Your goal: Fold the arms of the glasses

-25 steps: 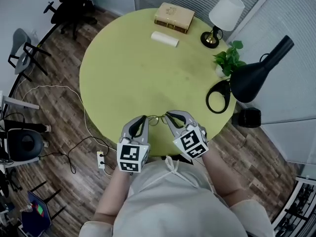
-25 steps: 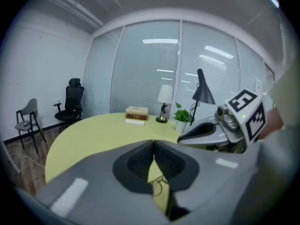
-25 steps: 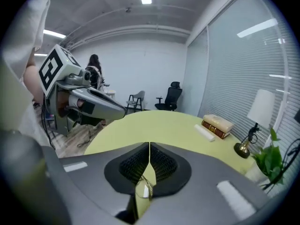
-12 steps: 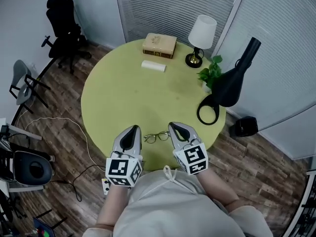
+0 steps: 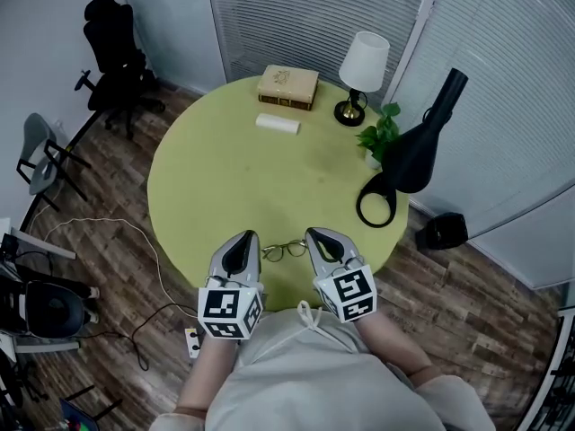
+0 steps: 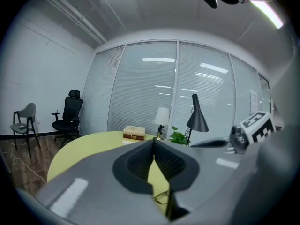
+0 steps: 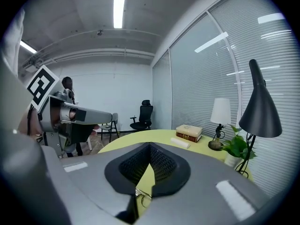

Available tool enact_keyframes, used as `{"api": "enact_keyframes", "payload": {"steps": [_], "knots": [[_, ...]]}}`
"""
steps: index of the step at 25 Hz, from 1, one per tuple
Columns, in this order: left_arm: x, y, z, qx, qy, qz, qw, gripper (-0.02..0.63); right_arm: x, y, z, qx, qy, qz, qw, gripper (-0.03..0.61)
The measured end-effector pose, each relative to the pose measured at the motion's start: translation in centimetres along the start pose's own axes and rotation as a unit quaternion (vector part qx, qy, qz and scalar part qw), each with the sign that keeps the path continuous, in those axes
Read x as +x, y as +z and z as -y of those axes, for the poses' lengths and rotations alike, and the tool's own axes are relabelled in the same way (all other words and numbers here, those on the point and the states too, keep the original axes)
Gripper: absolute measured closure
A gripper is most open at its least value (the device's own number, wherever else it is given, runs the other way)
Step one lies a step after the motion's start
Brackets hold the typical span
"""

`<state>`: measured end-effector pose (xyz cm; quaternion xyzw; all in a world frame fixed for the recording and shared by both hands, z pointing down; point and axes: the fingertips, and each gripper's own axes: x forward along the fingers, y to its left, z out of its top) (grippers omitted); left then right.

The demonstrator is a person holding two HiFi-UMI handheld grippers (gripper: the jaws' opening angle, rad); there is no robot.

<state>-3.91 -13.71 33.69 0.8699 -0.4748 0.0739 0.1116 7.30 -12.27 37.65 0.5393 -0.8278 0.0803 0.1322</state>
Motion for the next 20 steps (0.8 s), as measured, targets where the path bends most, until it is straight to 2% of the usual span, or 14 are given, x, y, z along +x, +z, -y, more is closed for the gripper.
{"api": "enact_keyframes", "payload": {"steps": [4, 20], "knots": [[-0.2, -0.1, 0.2, 0.002, 0.0, -0.003, 1.0, 0.607, -0.2, 0.0, -0.1, 0.013, -0.001, 0.004, 1.0, 0.58], [-0.2, -1.2, 1.0, 0.014, 0.002, -0.015, 0.9998, 0.607, -1.1, -1.3, 0.0, 0.005, -0.008, -0.014, 1.0, 0.58]]}}
